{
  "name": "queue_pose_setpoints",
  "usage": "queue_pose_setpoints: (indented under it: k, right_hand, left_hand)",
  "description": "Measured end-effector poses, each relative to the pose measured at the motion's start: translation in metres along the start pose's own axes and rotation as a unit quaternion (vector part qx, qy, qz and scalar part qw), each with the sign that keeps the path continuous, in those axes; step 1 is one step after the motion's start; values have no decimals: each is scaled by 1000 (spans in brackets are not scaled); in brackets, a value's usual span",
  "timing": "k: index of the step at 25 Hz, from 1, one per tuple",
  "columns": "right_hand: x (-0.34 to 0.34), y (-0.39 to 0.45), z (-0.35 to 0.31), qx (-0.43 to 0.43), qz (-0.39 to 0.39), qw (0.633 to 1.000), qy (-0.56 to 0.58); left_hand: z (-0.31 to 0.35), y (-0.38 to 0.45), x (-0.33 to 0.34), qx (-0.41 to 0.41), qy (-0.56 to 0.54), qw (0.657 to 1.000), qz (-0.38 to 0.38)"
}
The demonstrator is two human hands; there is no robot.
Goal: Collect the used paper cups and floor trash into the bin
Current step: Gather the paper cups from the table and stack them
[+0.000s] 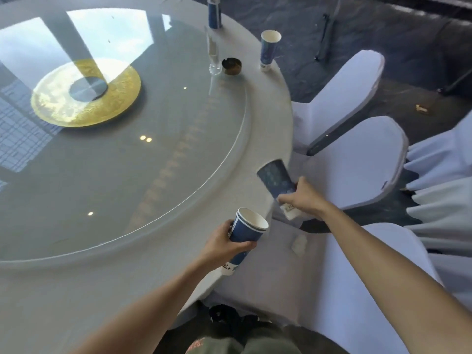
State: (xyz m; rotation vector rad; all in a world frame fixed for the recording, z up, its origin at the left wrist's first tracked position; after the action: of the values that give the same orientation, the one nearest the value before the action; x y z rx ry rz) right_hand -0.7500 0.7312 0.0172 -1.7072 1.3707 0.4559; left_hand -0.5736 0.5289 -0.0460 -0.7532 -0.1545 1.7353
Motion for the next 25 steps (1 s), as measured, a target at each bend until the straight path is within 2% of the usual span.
queue_pose_setpoints:
  k: [1, 3, 6, 10, 15, 18, 21, 25]
  right_hand:
    - [-7, -10, 1, 25, -1, 993, 115]
    - [-19, -33, 9, 38, 13, 966, 254]
    - [-21, -63, 13, 8, 20, 946, 325]
    - [-8, -87, 30, 12, 25, 942, 336]
    - [16, -105, 48, 25, -34, 944, 327]
    - [-1, -98, 65, 24, 11, 948, 318]
    - [-19, -87, 67, -19, 31, 972, 234]
    - [-19, -67, 71, -103, -28, 990, 90]
  left_hand:
    - [4, 3, 7, 7, -1, 1000, -9]
    - [18, 7, 29, 33, 0, 998, -44]
    - [31, 6, 56, 68, 12, 994, -85]
    - [36, 1, 68, 78, -1, 993, -85]
    - [42, -1, 77, 93, -7, 993, -70]
    - [43, 1, 90, 97, -4, 993, -64]
    - [47, 1, 103, 93, 2, 994, -54]
    - [60, 0, 128, 81, -6, 996, -23]
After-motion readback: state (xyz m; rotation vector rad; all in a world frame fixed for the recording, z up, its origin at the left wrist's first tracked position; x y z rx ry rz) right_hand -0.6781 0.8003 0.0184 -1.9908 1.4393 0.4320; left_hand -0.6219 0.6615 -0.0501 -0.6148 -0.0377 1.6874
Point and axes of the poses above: each hand's wrist, its own y-axis towards the middle knuckle, its own x-axis out of the palm, z = x × y, the point moved 10 cm from there along y, towards the middle knuckle, and after that the axes turned 11 degrees about z, right-handed, at the moved point
